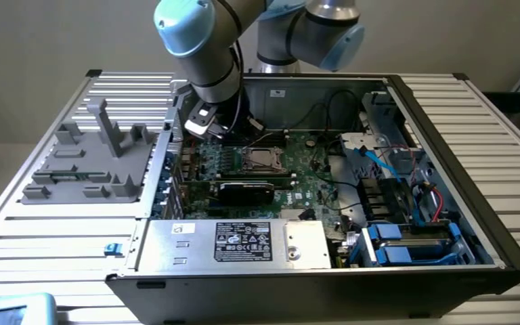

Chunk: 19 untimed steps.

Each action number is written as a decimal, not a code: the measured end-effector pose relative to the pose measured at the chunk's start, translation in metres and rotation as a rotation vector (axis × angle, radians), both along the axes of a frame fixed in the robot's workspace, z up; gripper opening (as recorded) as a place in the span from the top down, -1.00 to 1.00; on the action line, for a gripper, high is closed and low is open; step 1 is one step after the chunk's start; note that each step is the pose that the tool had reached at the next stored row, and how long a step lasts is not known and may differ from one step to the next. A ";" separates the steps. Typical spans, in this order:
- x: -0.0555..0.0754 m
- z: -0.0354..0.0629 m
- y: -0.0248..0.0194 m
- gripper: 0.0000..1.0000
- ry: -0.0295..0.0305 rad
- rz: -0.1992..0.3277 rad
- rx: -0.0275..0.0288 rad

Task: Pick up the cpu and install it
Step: 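Install the first cpu locking lever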

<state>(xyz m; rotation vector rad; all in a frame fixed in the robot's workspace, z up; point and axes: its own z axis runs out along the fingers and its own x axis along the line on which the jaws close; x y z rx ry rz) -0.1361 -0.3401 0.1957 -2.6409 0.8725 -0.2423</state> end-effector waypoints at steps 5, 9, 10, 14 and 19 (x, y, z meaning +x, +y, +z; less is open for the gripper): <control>-0.001 0.0001 0.0005 0.77 -0.0005 0.000 -0.0003; 0.001 -0.0006 0.0006 0.77 -0.0019 0.000 -0.0002; 0.002 -0.0009 0.0006 0.77 -0.0025 0.000 -0.0002; 0.005 -0.0028 0.0006 0.77 -0.0035 0.000 -0.0005; 0.009 -0.0044 0.0006 0.77 -0.0041 0.000 -0.0003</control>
